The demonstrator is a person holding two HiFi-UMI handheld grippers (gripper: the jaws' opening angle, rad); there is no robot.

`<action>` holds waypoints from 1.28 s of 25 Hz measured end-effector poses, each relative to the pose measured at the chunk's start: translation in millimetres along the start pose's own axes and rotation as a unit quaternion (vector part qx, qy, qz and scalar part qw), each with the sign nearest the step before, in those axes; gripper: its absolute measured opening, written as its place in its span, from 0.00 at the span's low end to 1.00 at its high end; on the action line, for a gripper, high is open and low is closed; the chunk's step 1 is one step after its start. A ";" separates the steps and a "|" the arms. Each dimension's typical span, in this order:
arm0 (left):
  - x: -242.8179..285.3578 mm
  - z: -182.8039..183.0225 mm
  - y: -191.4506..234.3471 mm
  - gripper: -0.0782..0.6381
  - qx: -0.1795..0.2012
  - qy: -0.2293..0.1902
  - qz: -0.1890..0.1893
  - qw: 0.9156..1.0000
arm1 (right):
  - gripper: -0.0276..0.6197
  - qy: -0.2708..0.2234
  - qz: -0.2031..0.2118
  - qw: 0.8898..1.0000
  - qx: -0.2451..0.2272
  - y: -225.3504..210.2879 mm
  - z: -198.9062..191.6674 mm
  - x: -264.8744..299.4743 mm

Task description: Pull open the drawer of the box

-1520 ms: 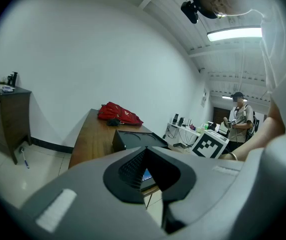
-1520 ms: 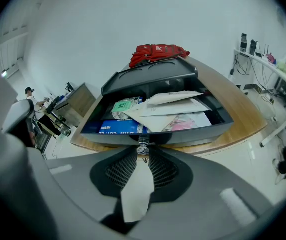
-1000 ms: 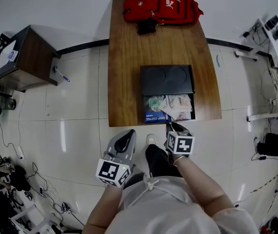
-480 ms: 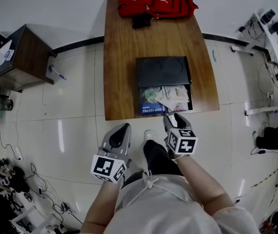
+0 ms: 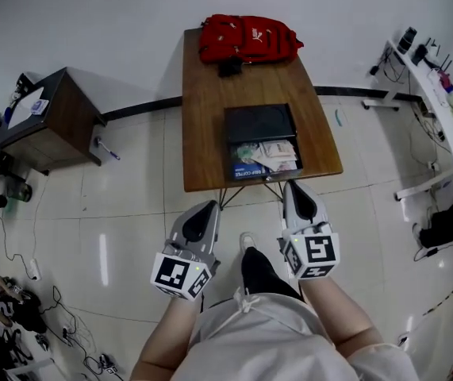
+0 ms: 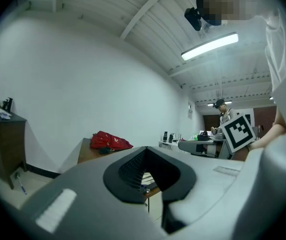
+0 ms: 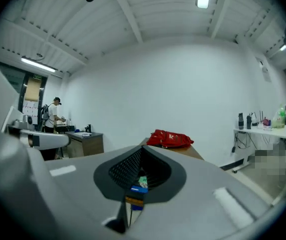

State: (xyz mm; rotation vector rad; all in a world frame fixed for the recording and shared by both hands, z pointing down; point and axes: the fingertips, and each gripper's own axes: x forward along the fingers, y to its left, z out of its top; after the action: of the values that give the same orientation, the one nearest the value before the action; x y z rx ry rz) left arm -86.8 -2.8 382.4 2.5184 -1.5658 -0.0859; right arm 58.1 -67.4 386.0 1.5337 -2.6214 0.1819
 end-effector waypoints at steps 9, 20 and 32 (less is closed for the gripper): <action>-85.8 17.0 -73.2 0.10 0.019 -0.027 -0.005 0.999 | 0.05 -0.042 0.066 0.997 -0.018 70.0 10.8 -120.4; -121.4 -7.8 -132.3 0.10 0.003 -0.009 0.014 1.000 | 0.05 -0.038 0.117 0.992 -0.017 84.2 -8.5 -193.8; -104.6 -18.8 -196.1 0.10 -0.002 0.001 0.008 1.000 | 0.05 0.004 0.126 0.992 -0.003 35.4 -31.3 -229.4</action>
State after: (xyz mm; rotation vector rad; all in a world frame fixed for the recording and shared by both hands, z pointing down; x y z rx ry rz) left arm 42.6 177.7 361.5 2.5029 -1.5826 -0.0844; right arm 140.0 152.0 381.7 1.1921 -2.7979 0.1975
